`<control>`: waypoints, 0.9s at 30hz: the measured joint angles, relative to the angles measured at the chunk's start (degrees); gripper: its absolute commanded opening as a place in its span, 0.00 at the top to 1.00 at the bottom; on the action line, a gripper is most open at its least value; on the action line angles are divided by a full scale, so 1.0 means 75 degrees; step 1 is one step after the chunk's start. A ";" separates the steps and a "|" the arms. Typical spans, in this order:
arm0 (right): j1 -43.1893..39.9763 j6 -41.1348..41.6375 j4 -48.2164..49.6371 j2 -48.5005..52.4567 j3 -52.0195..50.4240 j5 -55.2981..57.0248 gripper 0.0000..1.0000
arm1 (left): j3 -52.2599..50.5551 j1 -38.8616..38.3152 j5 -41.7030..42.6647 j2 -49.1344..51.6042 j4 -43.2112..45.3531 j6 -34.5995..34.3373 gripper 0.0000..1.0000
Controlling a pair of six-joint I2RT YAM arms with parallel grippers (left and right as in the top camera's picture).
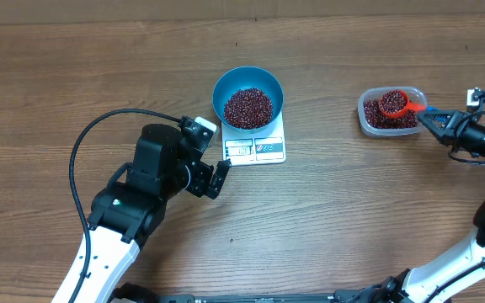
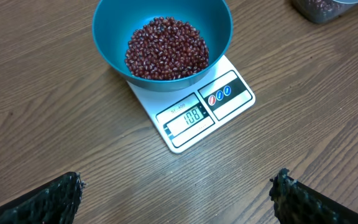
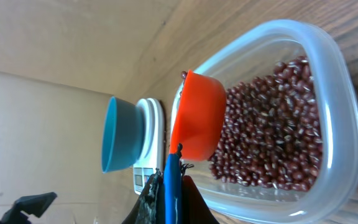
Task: Scoop item into bowl and weigh 150g on scale
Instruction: 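Drag the scoop through the beans to fill it, then lift the filled scoop and carry it left over the teal bowl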
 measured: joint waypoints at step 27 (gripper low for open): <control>0.0903 -0.0143 -0.0391 0.0000 0.0000 -0.1731 0.96 | 0.0000 0.0000 0.0000 0.0000 -0.0003 0.0000 0.00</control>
